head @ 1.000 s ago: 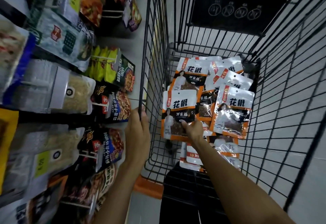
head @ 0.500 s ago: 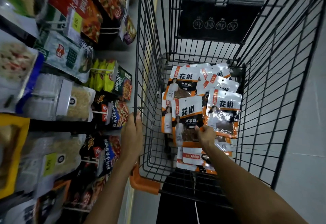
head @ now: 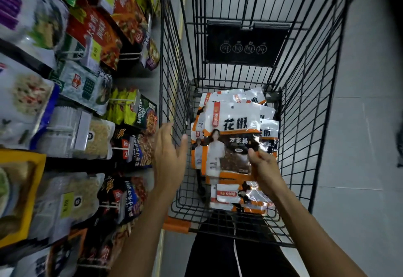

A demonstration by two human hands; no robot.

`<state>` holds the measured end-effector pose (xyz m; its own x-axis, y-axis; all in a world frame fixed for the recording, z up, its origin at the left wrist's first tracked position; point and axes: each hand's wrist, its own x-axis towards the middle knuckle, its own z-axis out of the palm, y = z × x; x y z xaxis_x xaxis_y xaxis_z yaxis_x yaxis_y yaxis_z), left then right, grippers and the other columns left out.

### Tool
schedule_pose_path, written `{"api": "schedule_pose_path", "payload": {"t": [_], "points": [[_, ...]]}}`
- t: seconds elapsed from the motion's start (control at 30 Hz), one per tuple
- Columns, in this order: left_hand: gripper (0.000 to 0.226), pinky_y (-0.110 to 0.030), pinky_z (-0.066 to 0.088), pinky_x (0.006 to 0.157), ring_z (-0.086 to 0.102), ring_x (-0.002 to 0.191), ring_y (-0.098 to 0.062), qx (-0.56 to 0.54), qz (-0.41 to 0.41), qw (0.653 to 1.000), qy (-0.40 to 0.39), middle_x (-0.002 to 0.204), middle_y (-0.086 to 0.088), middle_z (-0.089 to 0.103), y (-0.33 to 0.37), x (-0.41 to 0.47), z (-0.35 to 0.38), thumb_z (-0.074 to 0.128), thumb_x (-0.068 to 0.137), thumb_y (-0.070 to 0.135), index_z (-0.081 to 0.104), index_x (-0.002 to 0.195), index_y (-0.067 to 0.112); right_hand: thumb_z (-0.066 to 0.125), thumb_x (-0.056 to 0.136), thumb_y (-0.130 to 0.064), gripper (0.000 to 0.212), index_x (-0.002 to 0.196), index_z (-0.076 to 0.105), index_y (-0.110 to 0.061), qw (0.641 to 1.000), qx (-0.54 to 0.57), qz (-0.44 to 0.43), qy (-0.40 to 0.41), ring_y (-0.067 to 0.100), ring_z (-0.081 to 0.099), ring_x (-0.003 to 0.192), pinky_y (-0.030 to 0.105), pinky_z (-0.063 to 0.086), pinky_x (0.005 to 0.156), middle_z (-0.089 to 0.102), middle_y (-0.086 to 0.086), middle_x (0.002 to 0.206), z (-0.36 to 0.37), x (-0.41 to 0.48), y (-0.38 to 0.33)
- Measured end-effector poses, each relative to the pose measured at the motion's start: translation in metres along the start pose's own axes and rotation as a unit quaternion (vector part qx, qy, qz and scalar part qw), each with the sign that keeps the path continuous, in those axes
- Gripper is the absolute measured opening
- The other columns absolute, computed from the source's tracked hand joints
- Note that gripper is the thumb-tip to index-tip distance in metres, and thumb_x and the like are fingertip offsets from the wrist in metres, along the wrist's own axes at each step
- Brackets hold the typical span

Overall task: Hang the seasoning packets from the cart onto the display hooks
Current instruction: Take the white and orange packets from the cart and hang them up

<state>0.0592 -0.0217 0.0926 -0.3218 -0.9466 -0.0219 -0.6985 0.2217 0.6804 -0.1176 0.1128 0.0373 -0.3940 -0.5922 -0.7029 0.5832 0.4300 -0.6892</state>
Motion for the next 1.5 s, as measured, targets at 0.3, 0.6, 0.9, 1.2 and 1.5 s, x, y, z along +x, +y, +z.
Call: {"api": "schedule_pose_path", "payload": {"t": [0.3,0.6,0.9,1.2,1.5], "points": [[0.054,-0.042,0.057,0.083,0.067,0.099,-0.03,-0.368,-0.321,0.847,-0.208,0.104,-0.007,0.071,-0.008,0.022,0.022,0.082,0.053,0.02,0.061,0.103,0.015,0.052,0.094,-0.014,0.015,0.082,0.05,-0.006,0.987,0.061,0.043,-0.143,0.012,0.07,0.066,0.024,0.058,0.062,0.071,0.002,0.067,0.025,-0.007,-0.012],[0.034,-0.029,0.055,0.064,0.071,0.077,-0.017,-0.284,-0.228,0.909,-0.201,0.076,0.004,0.072,-0.03,0.035,-0.006,0.084,0.053,0.033,0.066,0.079,0.023,0.051,0.099,-0.019,0.023,0.091,0.067,-0.004,0.993,-0.113,0.009,0.03,0.018,0.061,0.073,0.027,0.052,0.067,0.065,0.006,0.08,-0.003,0.045,0.058],[0.021,-0.023,0.053,0.055,0.069,0.064,-0.011,-0.266,-0.167,0.943,-0.111,0.069,0.008,0.07,-0.043,0.046,-0.048,0.082,0.056,0.031,0.07,0.072,0.028,0.058,0.095,-0.021,0.022,0.096,0.064,0.001,0.916,-0.371,0.057,0.142,0.033,0.063,0.099,0.039,0.051,0.086,0.067,0.018,0.103,-0.017,0.096,0.138],[0.03,-0.024,0.055,0.058,0.072,0.074,-0.014,-0.297,-0.202,0.929,-0.091,0.084,0.002,0.075,-0.052,0.044,-0.058,0.079,0.061,0.025,0.07,0.09,0.023,0.074,0.083,-0.025,0.032,0.104,0.064,-0.003,0.935,-0.229,0.151,0.225,0.03,0.063,0.102,0.045,0.049,0.095,0.069,0.013,0.107,0.007,0.111,0.149],[0.026,-0.026,0.056,0.057,0.073,0.075,-0.016,-0.318,-0.226,0.916,-0.087,0.084,0.001,0.075,-0.056,0.041,-0.06,0.079,0.061,0.021,0.071,0.086,0.025,0.073,0.083,-0.031,0.029,0.09,0.067,-0.004,0.965,-0.173,0.137,0.142,0.033,0.063,0.105,0.048,0.051,0.095,0.069,0.018,0.108,0.025,0.117,0.132]]}}
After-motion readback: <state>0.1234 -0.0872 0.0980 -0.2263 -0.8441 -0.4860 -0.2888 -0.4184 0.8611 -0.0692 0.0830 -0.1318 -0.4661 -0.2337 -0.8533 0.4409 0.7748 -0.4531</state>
